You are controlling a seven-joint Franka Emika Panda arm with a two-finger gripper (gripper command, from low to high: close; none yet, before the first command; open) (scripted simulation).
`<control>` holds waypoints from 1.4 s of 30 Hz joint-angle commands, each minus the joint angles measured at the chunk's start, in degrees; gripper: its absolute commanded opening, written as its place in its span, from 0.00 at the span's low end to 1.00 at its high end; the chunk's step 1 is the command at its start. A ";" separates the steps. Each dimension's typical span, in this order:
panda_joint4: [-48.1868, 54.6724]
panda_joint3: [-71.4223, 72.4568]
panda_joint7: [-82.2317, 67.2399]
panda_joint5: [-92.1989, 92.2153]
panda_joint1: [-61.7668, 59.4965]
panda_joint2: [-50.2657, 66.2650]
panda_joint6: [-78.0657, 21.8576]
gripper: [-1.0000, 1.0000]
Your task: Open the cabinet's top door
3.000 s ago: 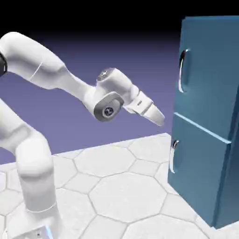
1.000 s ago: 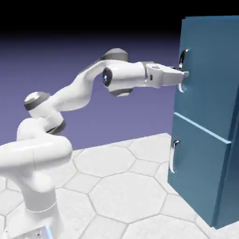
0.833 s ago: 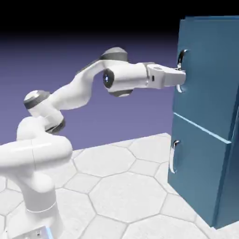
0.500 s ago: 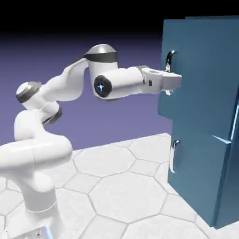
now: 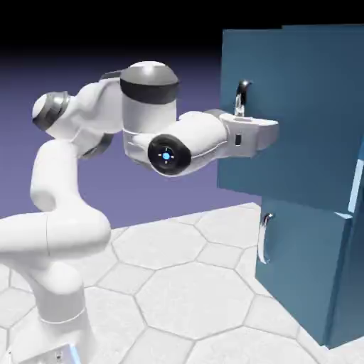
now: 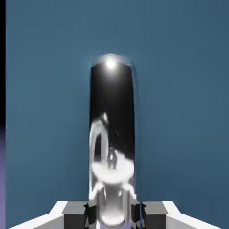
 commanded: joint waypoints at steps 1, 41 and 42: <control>1.16 0.14 -1.47 -1.73 -1.64 2.02 -2.43 0.00; 48.65 36.65 -13.66 -62.12 -22.65 80.51 -0.64 0.00; 50.00 35.68 -12.82 -63.34 -20.57 82.44 -0.52 0.00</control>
